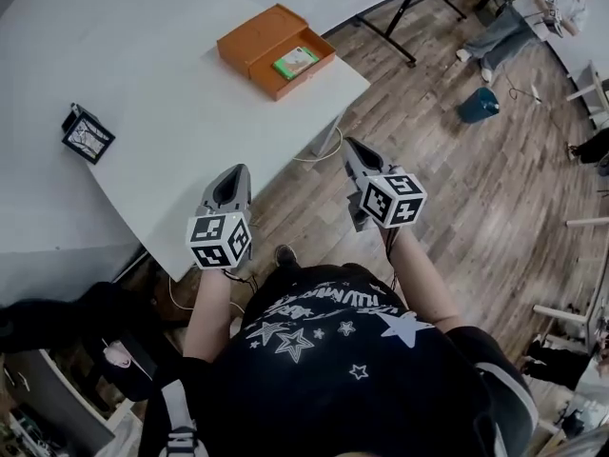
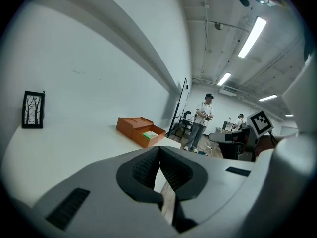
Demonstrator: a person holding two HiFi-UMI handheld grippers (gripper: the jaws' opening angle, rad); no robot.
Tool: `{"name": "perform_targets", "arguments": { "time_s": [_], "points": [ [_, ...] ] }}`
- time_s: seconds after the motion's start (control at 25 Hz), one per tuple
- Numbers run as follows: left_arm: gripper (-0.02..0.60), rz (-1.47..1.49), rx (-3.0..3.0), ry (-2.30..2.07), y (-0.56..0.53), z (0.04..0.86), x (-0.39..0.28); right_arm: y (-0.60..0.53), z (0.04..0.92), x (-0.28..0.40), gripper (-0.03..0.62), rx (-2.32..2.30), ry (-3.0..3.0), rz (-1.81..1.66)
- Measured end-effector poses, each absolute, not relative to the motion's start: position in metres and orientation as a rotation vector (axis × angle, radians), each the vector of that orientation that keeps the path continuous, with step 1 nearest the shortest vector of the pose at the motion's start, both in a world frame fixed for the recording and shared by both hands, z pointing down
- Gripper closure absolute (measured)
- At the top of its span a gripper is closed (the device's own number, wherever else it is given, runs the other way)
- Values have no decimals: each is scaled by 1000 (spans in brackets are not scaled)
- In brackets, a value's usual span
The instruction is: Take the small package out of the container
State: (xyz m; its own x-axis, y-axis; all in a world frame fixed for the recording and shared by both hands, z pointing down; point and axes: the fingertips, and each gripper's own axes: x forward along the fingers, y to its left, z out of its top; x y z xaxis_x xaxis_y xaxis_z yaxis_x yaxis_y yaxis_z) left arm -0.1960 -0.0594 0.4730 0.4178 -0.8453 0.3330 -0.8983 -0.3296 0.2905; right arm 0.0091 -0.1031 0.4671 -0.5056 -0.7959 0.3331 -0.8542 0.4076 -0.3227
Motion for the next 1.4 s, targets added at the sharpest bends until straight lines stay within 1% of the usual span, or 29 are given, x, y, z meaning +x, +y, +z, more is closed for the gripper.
{"name": "perform_targets", "arguments": {
  "time_s": [0.32, 0.72, 1.04, 1.4],
  "points": [
    [563, 153, 2241, -1457, -73, 479, -203, -118, 475, -3, 540, 1463, -2505, 680],
    [563, 159, 2184, -1564, -98, 478, -212, -177, 481, -1, 540, 1390, -2556, 672],
    [563, 190, 2175, -1605, -140, 464, -191, -242, 471, -1, 540, 1256, -2616, 638],
    [561, 288, 2132, -1640, -217, 465, -158, -319, 467, 17, 540, 1124, -2652, 611]
  ]
}}
